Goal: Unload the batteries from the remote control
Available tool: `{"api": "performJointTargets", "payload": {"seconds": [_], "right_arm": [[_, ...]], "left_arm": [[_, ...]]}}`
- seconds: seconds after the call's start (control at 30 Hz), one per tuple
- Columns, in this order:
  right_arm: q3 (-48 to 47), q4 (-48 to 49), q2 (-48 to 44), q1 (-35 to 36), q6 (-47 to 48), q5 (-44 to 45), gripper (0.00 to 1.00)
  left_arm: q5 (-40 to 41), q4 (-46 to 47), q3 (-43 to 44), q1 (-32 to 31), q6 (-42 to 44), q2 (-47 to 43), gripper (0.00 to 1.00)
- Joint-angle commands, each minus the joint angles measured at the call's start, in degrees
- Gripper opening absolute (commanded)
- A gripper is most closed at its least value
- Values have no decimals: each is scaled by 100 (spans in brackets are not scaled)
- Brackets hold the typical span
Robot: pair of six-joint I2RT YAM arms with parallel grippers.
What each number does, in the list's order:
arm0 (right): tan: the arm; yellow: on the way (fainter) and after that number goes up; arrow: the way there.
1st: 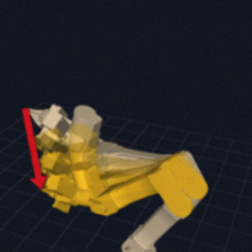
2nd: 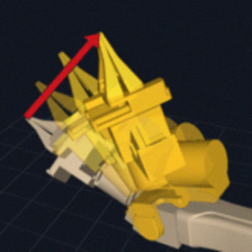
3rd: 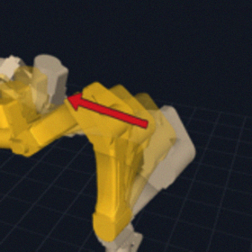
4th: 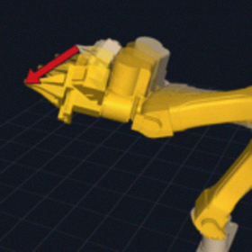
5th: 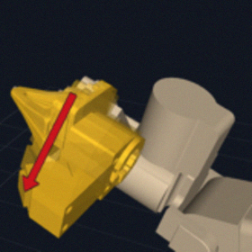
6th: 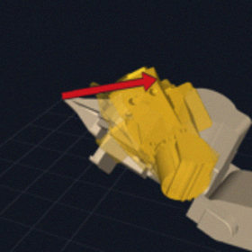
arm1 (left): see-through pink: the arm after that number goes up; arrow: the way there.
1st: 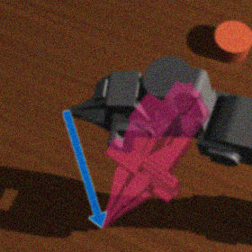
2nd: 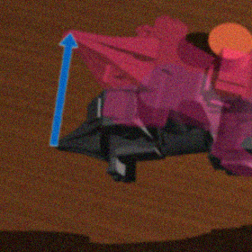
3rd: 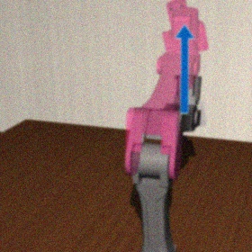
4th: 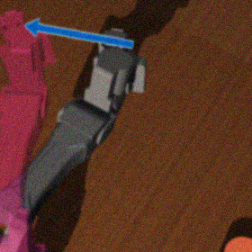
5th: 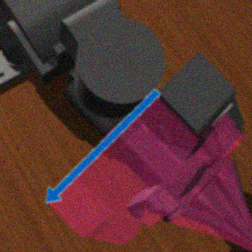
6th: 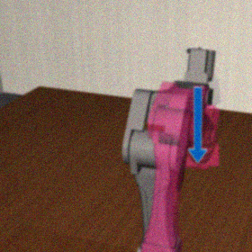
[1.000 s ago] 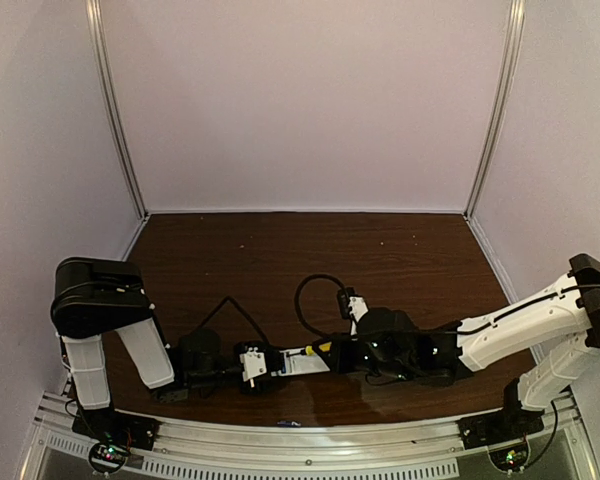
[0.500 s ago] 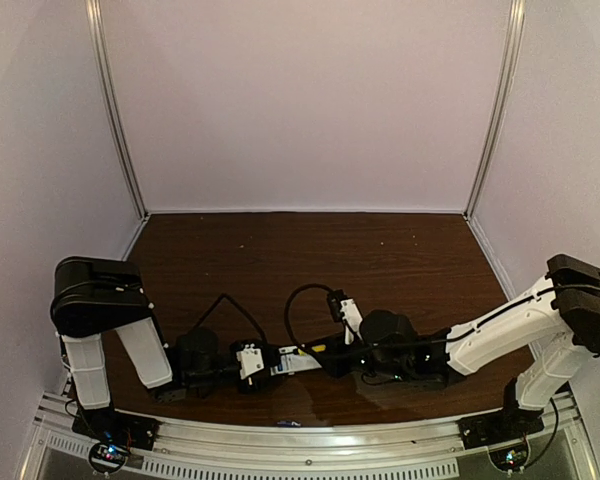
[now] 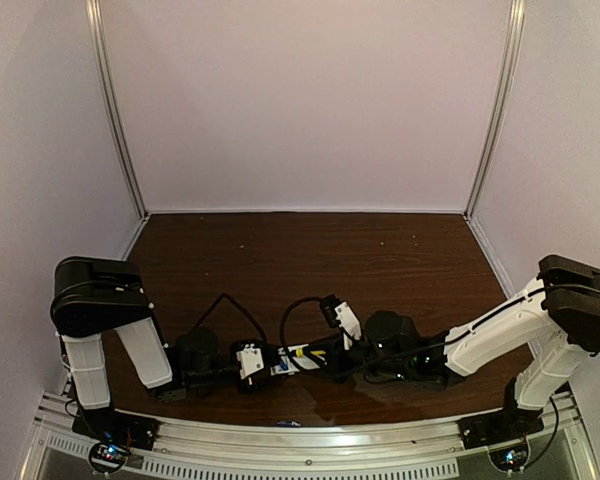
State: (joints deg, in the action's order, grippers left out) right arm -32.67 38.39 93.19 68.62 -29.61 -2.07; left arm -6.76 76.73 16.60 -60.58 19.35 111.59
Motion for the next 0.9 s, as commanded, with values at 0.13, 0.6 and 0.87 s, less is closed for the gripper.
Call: {"api": "performJointTargets", "payload": {"seconds": [0.13,0.6,0.87], "right_arm": [[-282,-1272,191,28,117,134,0],[-890,-2831,-171,-156,-1133,-101,0],[-1009,-3367,-294,-140,-1044,58,0]], "left_arm": [[-246,1916,-8,-73,295,60,0],[-252,1916,-17,-75,287,46,0],[-235,1916,-25,-75,297,47,0]]}}
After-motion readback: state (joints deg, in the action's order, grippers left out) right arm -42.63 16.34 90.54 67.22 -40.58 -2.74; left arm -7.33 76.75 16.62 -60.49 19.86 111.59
